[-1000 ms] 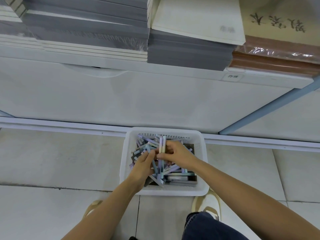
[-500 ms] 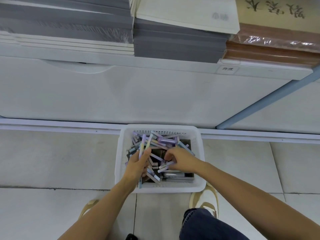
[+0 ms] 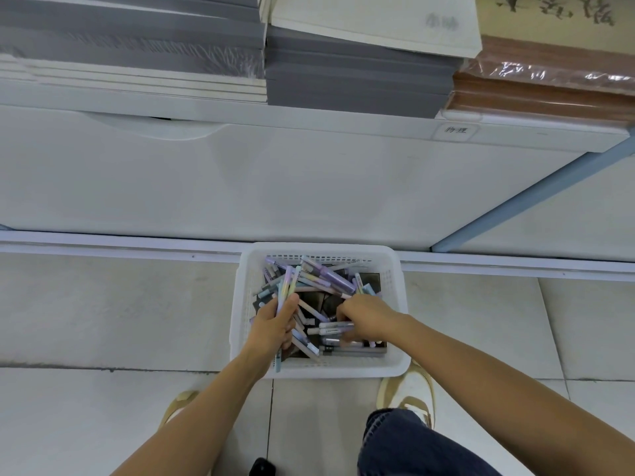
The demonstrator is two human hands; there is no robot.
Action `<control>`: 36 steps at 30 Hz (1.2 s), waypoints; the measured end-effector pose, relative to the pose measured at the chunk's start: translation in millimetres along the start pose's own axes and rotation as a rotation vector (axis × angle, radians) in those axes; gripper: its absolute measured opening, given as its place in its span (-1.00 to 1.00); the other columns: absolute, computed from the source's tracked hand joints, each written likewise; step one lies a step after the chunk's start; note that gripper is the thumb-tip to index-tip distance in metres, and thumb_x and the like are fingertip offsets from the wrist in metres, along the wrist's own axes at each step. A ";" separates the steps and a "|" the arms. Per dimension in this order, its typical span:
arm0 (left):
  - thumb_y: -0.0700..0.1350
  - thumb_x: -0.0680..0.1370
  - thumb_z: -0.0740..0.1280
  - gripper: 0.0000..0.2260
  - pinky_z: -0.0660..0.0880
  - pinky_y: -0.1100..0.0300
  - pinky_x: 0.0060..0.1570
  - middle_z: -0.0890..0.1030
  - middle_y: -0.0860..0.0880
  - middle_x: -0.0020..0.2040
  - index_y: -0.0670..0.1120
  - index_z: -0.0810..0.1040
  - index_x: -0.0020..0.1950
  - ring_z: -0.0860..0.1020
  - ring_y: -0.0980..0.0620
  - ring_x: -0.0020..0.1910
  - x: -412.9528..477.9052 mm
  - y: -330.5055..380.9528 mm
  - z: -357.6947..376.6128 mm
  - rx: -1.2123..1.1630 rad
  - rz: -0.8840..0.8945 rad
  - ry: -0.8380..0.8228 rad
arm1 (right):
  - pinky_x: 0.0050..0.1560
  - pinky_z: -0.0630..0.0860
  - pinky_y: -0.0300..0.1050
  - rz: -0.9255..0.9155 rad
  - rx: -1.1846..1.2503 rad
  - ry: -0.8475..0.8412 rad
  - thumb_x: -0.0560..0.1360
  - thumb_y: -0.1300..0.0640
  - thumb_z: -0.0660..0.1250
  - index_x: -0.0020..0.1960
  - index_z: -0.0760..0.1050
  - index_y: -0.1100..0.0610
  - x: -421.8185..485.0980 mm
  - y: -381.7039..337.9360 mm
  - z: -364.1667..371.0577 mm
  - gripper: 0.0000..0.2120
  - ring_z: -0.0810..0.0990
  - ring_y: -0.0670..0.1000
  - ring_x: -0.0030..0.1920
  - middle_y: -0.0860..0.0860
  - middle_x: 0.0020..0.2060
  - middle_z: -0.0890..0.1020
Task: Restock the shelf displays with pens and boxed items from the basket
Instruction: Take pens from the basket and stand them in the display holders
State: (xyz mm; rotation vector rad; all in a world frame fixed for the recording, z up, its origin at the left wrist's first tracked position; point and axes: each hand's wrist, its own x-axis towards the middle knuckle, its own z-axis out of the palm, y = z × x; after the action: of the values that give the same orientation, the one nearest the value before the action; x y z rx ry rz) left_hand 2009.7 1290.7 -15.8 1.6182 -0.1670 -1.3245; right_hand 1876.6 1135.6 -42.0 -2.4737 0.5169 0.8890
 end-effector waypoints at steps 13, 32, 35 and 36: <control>0.07 0.47 0.40 -0.71 0.26 0.33 -0.60 0.32 0.02 -0.49 -0.12 0.44 -0.20 0.24 0.15 -0.59 -4.6 18.1 9.0 0.001 0.074 0.007 | -0.43 0.42 -0.33 -0.015 1.049 0.240 0.54 0.05 0.36 -0.04 0.63 0.26 -25.7 -10.3 -63.3 -0.74 0.50 -0.13 -0.47 -0.09 -0.50 0.57; 0.16 0.46 0.34 -0.72 0.43 0.34 -0.43 0.46 -0.02 -0.48 -0.03 0.60 -0.27 0.47 0.09 -0.51 -101.4 134.2 39.8 0.075 0.503 -0.097 | -0.51 0.18 -0.32 -0.216 1.234 0.375 0.57 0.19 0.31 0.01 0.54 0.35 -135.7 -82.5 -179.2 -0.81 0.25 -0.12 -0.52 -0.01 -0.51 0.37; 0.14 0.48 0.31 -0.62 0.50 0.27 -0.41 0.60 -0.17 -0.43 -0.20 0.59 -0.11 0.57 0.00 -0.48 -120.4 154.8 38.9 0.086 0.553 -0.119 | -0.51 0.25 -0.33 -0.292 1.237 0.466 0.58 0.21 0.30 -0.04 0.52 0.31 -153.1 -94.3 -195.1 -0.85 0.34 -0.13 -0.51 -0.02 -0.51 0.44; 0.14 0.49 0.31 -0.62 0.50 0.25 -0.43 0.61 -0.18 -0.42 -0.21 0.58 -0.13 0.56 -0.01 -0.50 -126.3 161.7 37.4 0.086 0.567 -0.116 | -0.50 0.28 -0.34 -0.316 1.254 0.508 0.59 0.21 0.28 -0.07 0.52 0.31 -158.9 -98.2 -200.3 -0.85 0.37 -0.14 -0.51 -0.03 -0.52 0.47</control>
State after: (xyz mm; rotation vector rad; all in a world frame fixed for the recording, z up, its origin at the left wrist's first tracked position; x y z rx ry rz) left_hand 2003.6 1269.3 191.6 1.4167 -0.7073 -0.9747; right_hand 1908.9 1139.8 229.9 -1.4733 0.5655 -0.2315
